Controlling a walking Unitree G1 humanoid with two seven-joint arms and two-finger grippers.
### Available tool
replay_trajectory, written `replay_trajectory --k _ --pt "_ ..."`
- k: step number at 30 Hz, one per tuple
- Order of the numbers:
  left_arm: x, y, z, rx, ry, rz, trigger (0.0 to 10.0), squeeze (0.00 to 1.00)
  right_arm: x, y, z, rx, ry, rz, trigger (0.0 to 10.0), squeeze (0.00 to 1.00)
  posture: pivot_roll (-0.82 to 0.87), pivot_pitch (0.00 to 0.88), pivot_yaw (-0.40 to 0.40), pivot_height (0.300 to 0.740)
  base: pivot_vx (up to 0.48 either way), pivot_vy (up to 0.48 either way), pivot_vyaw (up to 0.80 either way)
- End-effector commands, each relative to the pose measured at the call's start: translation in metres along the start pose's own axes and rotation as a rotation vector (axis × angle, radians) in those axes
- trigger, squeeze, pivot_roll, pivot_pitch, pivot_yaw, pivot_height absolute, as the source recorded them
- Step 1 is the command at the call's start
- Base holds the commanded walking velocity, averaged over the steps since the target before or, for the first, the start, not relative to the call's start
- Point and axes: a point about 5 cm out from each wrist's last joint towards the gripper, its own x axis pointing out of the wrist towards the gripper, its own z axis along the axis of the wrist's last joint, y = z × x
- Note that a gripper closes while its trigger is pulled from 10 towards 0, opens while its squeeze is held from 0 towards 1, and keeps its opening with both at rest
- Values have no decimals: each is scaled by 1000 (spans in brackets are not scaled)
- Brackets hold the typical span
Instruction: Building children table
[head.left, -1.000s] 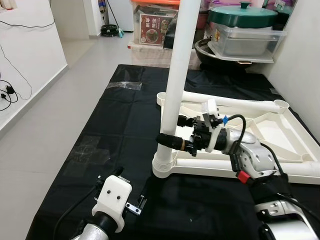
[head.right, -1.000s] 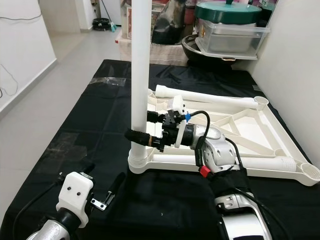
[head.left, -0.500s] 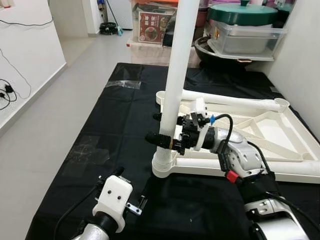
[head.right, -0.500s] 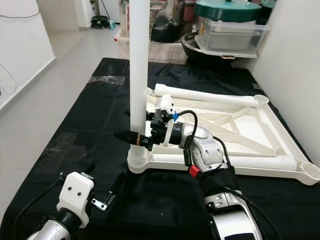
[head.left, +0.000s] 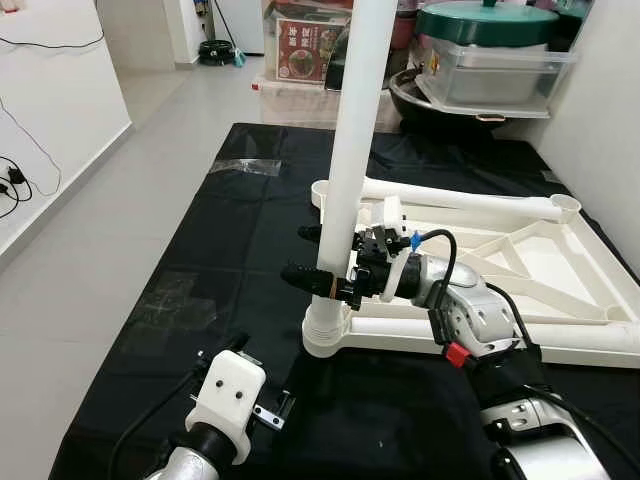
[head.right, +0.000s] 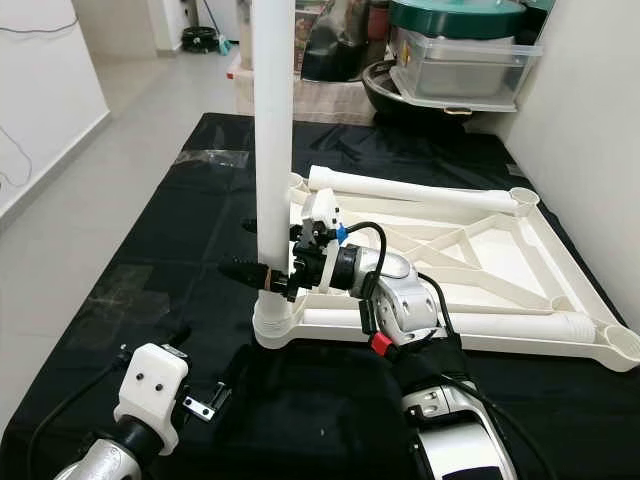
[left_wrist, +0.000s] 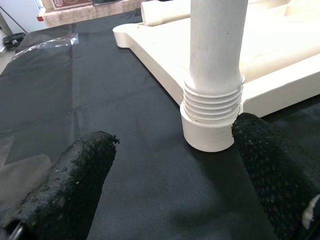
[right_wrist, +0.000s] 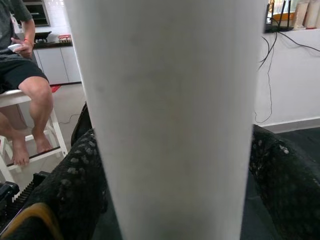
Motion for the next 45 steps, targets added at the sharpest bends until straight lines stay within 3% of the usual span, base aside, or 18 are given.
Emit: replay_trajectory --k 1,3,4,5,6,20,24,28,32,34,37,38,39,41,43,44,45 --pt "-1 -2 -2 -1 12 2 10000 0 5 2 4 -30 -4 18 9647 0 128 79 -69 740 0 0 0" --pt "-1 -2 -2 -1 12 2 10000 0 5 2 4 -30 -4 18 9647 0 128 79 -69 740 0 0 0" --pt "-1 -2 -2 -1 12 1 10000 0 6 2 4 -31 -8 18 6980 0 128 79 -69 740 0 0 0" --pt "-1 -2 -2 -1 12 2 10000 0 6 3 4 -32 -12 16 784 0 128 78 -67 740 0 0 0" --pt "0 -1 -2 -2 12 3 10000 0 7 4 4 -33 -15 16 0 0 129 77 -67 740 0 0 0" --pt "5 9 -2 17 0 24 10000 0 7 16 -2 -30 -18 35 0 0 122 65 -58 740 0 0 0" --pt "7 20 1 33 -12 58 10000 0 5 19 -8 -44 5 -14 0 0 121 61 -56 740 0 0 0" --pt "8 22 1 35 -14 63 10000 0 6 19 -10 -51 11 -35 0 0 120 61 -58 740 0 0 0" --pt "11 33 4 62 -31 97 10000 0 8 0 -25 -72 70 -366 0 0 119 60 -56 740 0 0 0" --pt "11 33 4 62 -31 97 10000 0 8 0 -25 -72 70 -366 0 0 119 60 -56 740 0 0 0" --pt "12 34 4 64 -32 95 10000 0 7 -10 -33 -45 115 -530 0 0 119 56 -56 740 0 0 0" --pt "12 34 4 64 -32 95 10000 0 7 -10 -33 -45 115 -530 0 0 119 56 -56 740 0 0 0" --pt "12 33 4 64 -32 91 10000 0 6 -15 -35 -33 118 -624 0 0 118 58 -57 740 0 0 0" --pt "12 33 4 64 -32 91 10000 0 6 -15 -35 -33 118 -624 0 0 118 58 -57 740 0 0 0" --pt "12 28 4 58 -32 77 10000 0 0 -25 -36 -41 147 -837 0 0 119 59 -59 740 0 0 0" --pt "12 28 4 58 -32 77 10000 0 0 -25 -36 -41 147 -837 0 0 119 59 -59 740 0 0 0" --pt "11 25 4 52 -32 66 10000 0 -4 -28 -37 -58 172 -957 0 0 120 71 -60 740 0 0 0"
